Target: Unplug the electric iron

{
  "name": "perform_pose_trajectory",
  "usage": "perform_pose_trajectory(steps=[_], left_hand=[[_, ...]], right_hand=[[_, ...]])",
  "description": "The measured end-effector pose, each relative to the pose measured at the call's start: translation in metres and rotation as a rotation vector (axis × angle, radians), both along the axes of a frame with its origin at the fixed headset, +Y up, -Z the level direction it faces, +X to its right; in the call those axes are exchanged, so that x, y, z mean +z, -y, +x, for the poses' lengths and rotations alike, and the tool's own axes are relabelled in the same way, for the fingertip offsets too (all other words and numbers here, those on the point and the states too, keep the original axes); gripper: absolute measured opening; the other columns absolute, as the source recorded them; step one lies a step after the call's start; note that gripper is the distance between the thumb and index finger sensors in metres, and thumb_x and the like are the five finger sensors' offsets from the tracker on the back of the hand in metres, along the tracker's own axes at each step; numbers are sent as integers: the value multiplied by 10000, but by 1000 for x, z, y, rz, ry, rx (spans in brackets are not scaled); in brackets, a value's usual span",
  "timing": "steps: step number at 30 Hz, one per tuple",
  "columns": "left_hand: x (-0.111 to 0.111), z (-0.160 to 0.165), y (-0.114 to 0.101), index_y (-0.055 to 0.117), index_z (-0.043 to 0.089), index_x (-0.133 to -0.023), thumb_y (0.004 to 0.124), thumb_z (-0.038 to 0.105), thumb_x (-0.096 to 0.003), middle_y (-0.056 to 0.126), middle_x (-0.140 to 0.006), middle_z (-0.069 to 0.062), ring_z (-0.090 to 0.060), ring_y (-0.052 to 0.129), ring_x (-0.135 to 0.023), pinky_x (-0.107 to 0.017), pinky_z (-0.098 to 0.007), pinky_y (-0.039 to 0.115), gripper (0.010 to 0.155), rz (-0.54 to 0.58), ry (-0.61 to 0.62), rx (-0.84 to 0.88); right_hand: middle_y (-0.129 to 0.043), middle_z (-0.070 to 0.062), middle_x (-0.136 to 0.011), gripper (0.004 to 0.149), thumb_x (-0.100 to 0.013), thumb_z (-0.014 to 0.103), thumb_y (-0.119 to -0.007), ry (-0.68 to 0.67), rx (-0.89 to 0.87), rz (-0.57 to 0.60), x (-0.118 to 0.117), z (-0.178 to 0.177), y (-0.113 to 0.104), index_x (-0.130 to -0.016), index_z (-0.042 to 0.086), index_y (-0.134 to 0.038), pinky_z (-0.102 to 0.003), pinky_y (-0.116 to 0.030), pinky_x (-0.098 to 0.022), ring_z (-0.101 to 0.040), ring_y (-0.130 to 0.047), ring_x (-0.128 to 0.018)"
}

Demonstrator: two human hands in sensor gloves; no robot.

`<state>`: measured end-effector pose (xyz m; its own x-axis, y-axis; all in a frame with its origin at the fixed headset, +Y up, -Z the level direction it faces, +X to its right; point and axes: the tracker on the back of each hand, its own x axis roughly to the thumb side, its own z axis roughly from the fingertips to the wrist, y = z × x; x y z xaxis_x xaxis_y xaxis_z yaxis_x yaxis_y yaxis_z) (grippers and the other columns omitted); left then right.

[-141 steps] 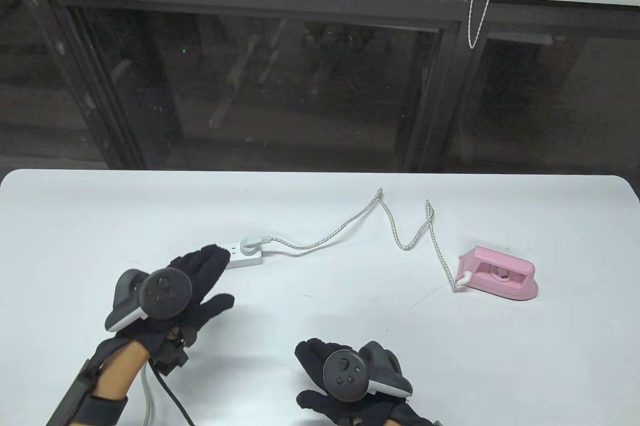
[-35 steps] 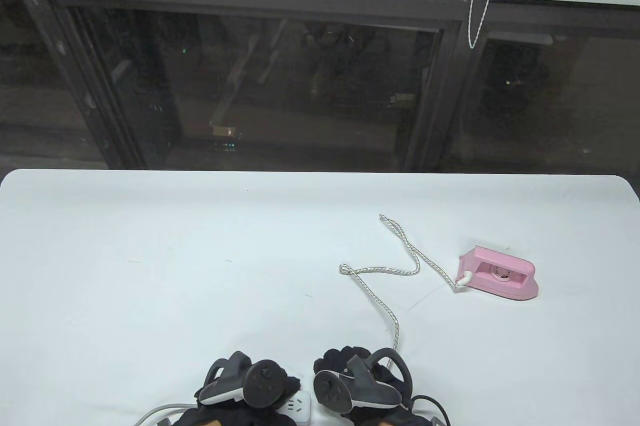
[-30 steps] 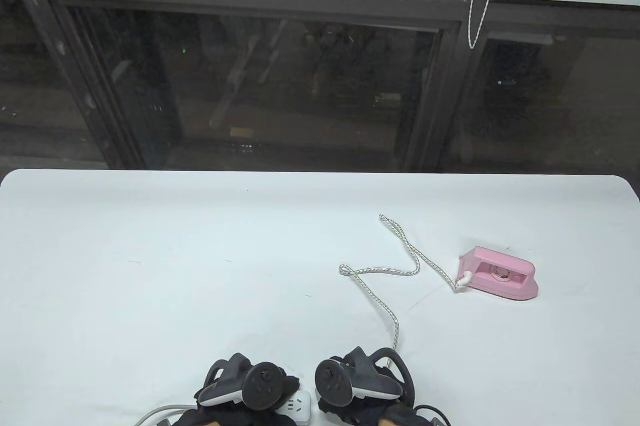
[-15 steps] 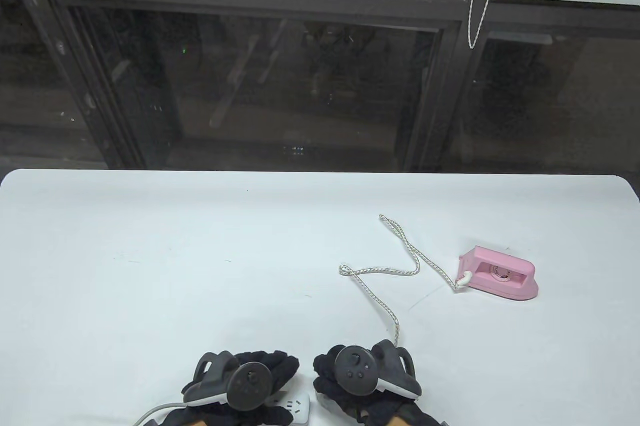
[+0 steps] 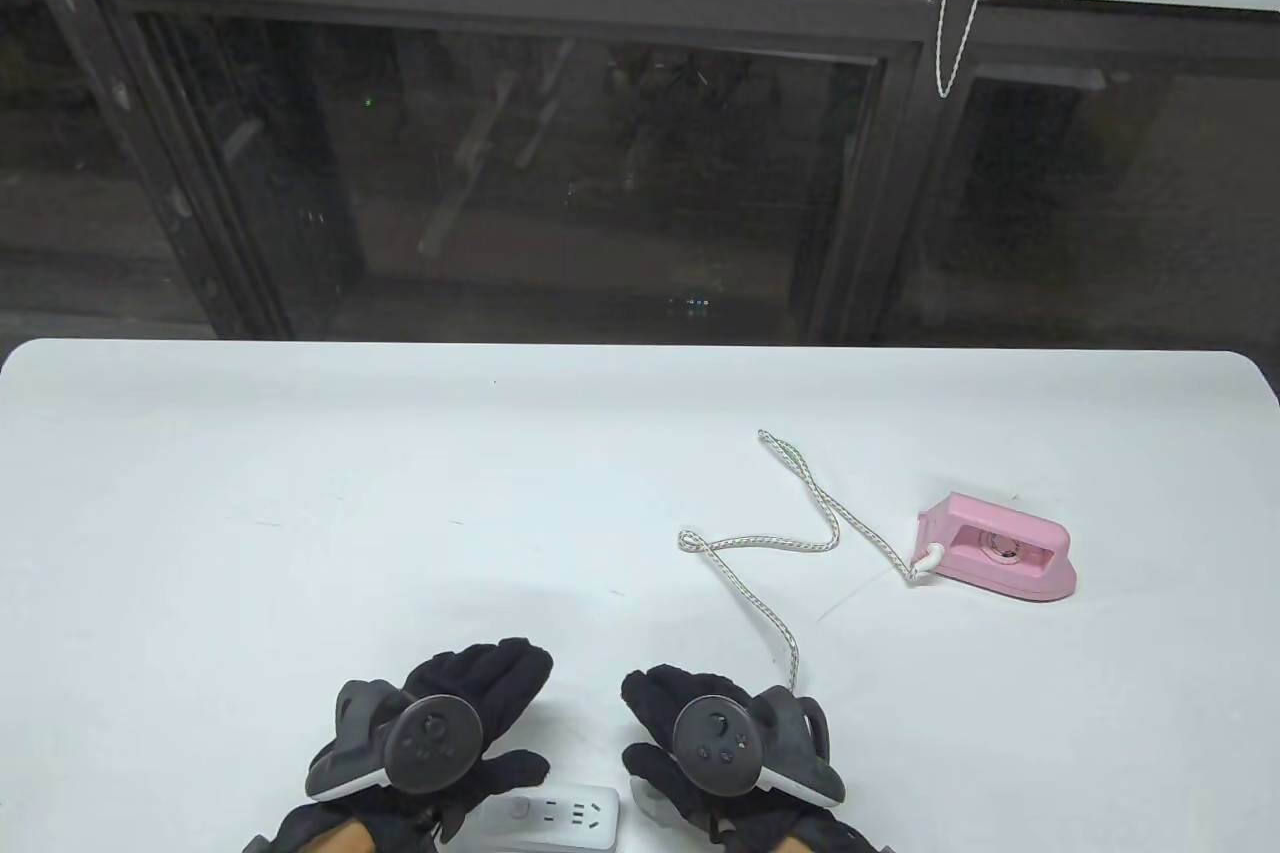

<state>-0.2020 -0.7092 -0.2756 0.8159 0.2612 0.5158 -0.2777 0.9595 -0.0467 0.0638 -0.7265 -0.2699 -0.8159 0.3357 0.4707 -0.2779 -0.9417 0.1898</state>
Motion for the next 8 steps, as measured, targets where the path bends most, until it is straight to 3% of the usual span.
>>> perform_pose_trajectory(steps=[2, 8], left_hand=[[0, -7, -5, 501, 295, -1059, 665, 717, -323, 560, -1132, -25, -286, 679, -1016, -697, -602, 611, 864, 35, -21, 56], [3, -3, -5, 502, 269, -1061, 684, 713, -323, 570, -1129, -52, -300, 696, -1005, -684, -588, 637, 881, 48, 10, -20]], right_hand=[[-596, -113, -1105, 645, -476, 474, -736, 0, -4, 1, -1, 1, 0, -1053, 239, -571, -602, -512, -738, -372, -657, -951], [-591, -113, -1107, 650, -477, 492, -714, -10, -10, -24, -2, 0, 2, -1057, 239, -563, -602, -505, -741, -372, -647, -954]])
